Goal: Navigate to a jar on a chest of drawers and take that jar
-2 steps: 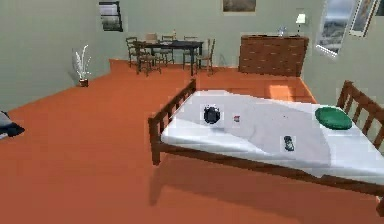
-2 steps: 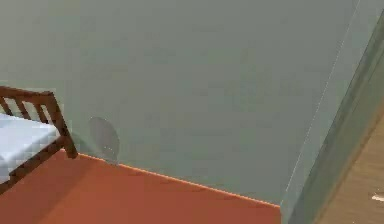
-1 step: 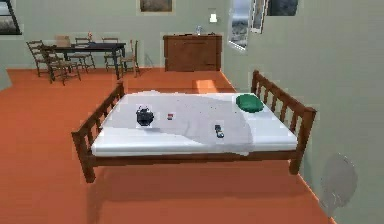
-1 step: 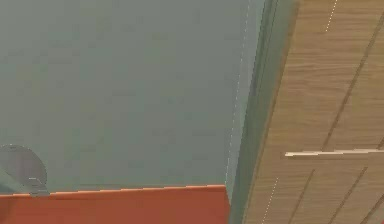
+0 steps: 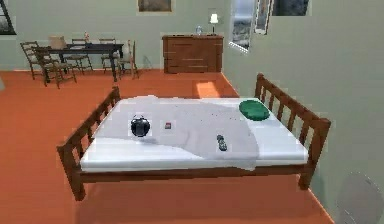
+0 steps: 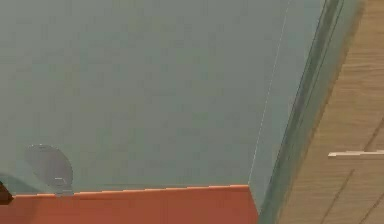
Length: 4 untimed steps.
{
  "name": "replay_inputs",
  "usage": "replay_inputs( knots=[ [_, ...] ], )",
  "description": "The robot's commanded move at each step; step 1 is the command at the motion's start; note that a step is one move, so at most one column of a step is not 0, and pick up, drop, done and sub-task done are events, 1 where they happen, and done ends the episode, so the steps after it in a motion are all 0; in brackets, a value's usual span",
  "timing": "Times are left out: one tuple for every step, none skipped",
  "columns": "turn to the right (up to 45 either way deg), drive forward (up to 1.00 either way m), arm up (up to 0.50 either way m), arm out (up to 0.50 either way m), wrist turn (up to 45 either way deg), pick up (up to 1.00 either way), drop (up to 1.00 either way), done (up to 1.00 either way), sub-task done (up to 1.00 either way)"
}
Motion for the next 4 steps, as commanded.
replay_inputs(
  knots=[
    [-45.0, 0.0, 0.0, 0.0, 0.0, 0.0, 0.0, 0.0, 0.0],
    [-21.0, 0.0, 0.0, 0.0, 0.0, 0.0, 0.0, 0.0, 0.0],
    [0.0, 1.0, 0.0, 0.0, 0.0, 0.0, 0.0, 0.0, 0.0],
    [-12.0, 0.0, 0.0, 0.0, 0.0, 0.0, 0.0, 0.0, 0.0]
  ],
)
